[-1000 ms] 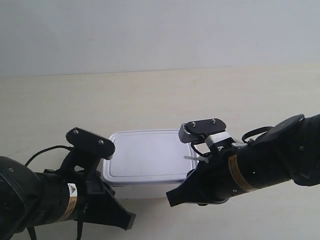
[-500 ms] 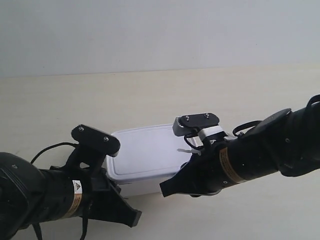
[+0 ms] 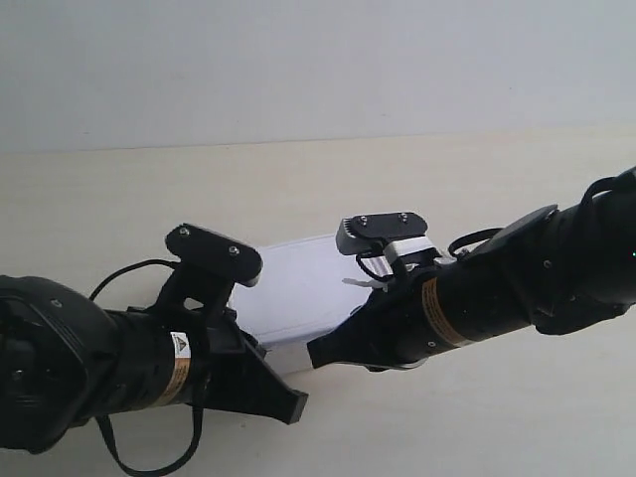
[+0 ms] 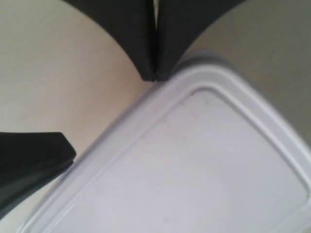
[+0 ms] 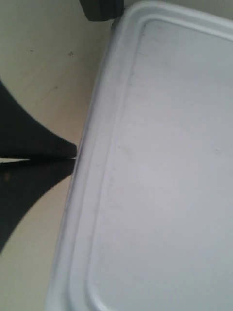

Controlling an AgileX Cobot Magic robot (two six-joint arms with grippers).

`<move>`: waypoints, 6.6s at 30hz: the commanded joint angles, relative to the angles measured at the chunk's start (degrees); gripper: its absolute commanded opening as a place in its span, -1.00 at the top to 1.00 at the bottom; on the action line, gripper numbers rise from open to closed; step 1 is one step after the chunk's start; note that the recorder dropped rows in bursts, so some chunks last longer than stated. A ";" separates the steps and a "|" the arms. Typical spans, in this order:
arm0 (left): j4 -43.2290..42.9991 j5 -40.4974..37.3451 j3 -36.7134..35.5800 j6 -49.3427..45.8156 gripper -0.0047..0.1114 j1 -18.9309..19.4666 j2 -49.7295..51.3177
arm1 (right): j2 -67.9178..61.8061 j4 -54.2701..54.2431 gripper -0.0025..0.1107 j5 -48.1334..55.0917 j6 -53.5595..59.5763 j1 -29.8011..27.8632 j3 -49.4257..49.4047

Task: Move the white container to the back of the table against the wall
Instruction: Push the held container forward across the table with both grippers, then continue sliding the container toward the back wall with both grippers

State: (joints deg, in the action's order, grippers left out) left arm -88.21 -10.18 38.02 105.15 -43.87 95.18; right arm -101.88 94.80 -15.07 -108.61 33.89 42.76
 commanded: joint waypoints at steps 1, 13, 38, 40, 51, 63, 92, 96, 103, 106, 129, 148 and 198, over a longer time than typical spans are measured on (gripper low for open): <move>-0.56 0.00 1.79 0.26 0.92 -0.10 3.53 | -0.14 -0.08 0.96 1.51 0.30 0.11 0.51; -1.61 -4.72 5.22 0.39 0.92 -0.10 9.01 | -0.14 0.04 0.96 4.63 0.21 0.11 2.07; -4.39 -4.11 10.07 0.39 0.92 6.23 13.31 | -3.50 0.18 0.96 5.59 0.20 0.11 6.99; -4.39 -4.11 10.45 0.39 0.92 6.23 13.35 | -4.47 0.18 0.96 6.65 0.20 0.11 7.37; -6.18 -2.93 12.25 0.25 0.92 9.73 13.44 | -7.67 0.06 0.96 7.96 0.05 0.11 12.11; -7.13 -0.04 15.46 -0.07 0.92 12.58 15.33 | -9.80 0.18 0.96 8.33 -0.95 0.11 16.34; -8.70 1.28 21.81 -0.18 0.92 17.41 20.34 | -14.95 1.47 0.96 11.51 -0.84 -3.43 22.21; -8.70 1.98 23.55 -0.18 0.92 17.41 22.37 | -14.95 1.47 0.96 11.25 -0.84 -3.43 23.35; -8.85 -0.22 24.80 -0.18 0.92 17.82 24.66 | -17.96 1.47 0.96 12.60 -0.83 -4.23 25.65; -9.08 -0.22 25.31 -0.18 0.92 18.63 24.80 | -20.03 1.47 0.96 13.50 -0.73 -4.68 26.59; -10.57 1.56 34.45 -0.43 0.92 22.71 29.49 | -23.38 4.31 0.96 10.00 0.68 -8.87 34.27; -11.74 1.57 37.66 -1.24 0.92 23.33 29.49 | -28.47 5.15 0.96 9.11 0.56 -8.95 40.07; -11.74 3.76 48.87 -1.73 0.92 26.78 38.58 | -35.13 5.15 0.96 8.00 4.14 -11.03 50.99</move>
State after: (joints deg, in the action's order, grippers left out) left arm -99.95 -6.33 86.11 103.56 -17.63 133.71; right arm -136.99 99.67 -7.20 -104.98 23.05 92.76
